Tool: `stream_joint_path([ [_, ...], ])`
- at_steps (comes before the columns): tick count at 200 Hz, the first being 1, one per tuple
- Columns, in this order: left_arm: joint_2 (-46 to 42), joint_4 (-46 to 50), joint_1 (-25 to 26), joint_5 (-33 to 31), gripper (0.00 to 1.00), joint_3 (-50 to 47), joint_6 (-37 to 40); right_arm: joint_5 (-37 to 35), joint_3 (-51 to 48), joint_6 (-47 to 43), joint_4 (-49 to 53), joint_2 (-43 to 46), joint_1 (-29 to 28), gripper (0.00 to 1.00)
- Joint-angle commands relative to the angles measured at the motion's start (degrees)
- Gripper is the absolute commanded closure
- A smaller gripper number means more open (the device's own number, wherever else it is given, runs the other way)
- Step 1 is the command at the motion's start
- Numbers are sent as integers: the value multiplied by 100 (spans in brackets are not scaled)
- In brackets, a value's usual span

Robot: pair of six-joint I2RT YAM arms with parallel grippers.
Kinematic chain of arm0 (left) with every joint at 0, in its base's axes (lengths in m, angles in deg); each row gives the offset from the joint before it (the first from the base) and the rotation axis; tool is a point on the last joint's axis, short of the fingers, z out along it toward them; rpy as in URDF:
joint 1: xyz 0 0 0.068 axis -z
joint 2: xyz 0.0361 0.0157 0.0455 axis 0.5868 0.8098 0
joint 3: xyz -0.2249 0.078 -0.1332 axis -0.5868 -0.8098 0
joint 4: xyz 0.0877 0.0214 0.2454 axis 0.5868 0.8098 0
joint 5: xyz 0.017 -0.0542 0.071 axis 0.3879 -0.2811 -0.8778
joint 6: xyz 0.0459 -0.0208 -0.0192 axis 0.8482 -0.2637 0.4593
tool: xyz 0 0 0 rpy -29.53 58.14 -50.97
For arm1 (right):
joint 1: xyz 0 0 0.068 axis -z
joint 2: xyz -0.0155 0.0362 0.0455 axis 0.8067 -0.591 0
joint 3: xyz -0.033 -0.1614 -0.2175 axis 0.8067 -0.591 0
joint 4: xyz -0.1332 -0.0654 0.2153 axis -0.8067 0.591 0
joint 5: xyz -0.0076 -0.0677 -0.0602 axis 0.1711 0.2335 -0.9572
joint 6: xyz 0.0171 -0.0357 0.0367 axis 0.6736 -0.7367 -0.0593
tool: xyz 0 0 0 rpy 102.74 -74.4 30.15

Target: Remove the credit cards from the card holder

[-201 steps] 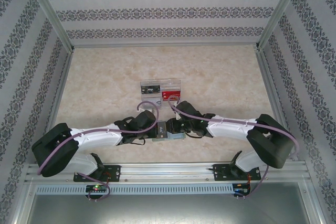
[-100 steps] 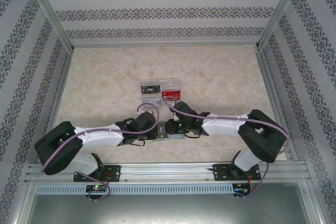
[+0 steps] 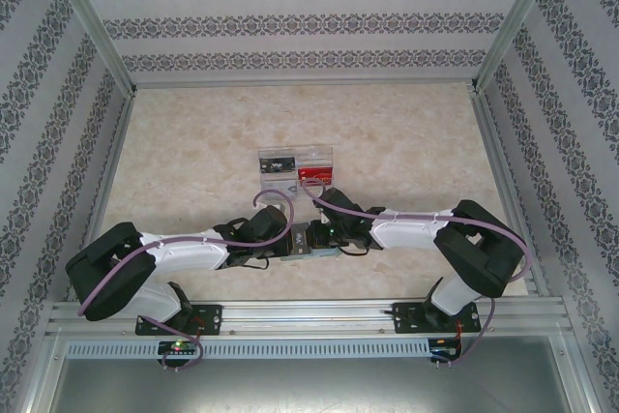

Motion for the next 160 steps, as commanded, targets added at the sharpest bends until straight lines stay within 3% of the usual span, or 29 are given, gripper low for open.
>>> stream_joint_path([
  [1,64,105,-47,-4,97,-50,-62,61,68,53,23,-21,-30,90],
  [34,129,635,-48,-291,100,116,-117,29,-20,76,6,21,22,100],
  [160,103,971,-47,-494,100,144,-220,151,-511,75,99,633,486,100],
])
